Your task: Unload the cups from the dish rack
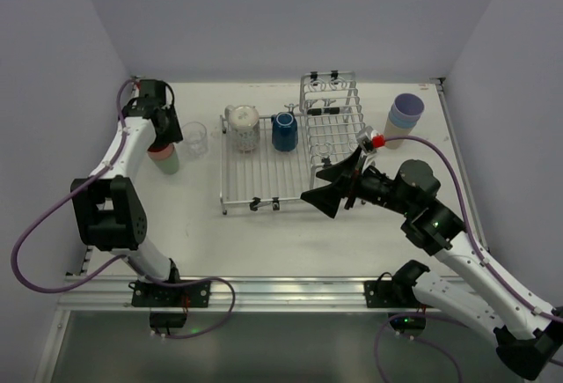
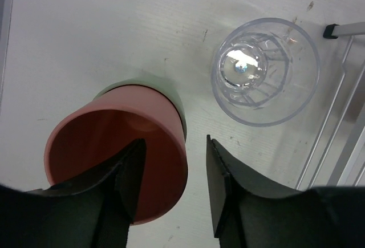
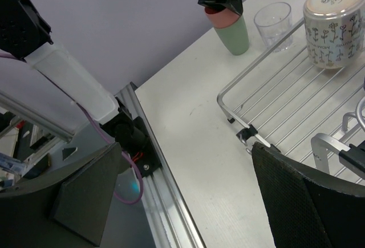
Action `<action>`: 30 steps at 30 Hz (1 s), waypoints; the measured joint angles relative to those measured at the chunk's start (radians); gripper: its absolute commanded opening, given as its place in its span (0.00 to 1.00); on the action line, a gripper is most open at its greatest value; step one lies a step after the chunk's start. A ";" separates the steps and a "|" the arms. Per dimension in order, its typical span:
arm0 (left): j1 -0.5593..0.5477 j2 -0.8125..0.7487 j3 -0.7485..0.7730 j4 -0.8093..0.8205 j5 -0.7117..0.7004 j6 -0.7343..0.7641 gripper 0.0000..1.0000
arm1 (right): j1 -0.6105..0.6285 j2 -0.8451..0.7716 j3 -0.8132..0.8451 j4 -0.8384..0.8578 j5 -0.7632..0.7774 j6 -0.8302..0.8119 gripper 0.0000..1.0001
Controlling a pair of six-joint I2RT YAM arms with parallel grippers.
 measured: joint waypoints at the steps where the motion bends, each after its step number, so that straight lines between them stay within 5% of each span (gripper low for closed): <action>1: 0.000 -0.007 0.000 0.000 0.003 0.000 0.56 | 0.000 0.000 0.000 0.000 0.000 0.000 0.99; 6: 0.000 -0.056 0.002 -0.002 0.014 -0.001 0.71 | 0.000 0.002 0.000 0.000 0.000 0.000 0.99; 15: -0.014 -0.163 0.069 -0.009 0.069 -0.008 0.80 | 0.006 0.008 0.000 -0.002 0.001 -0.006 0.99; 23: -0.367 -0.169 0.282 0.013 0.027 -0.010 0.90 | 0.007 0.006 0.000 -0.003 0.016 -0.008 0.99; 30: -0.484 -0.020 0.288 0.026 -0.054 -0.035 1.00 | 0.007 0.007 0.000 -0.003 0.030 -0.011 0.99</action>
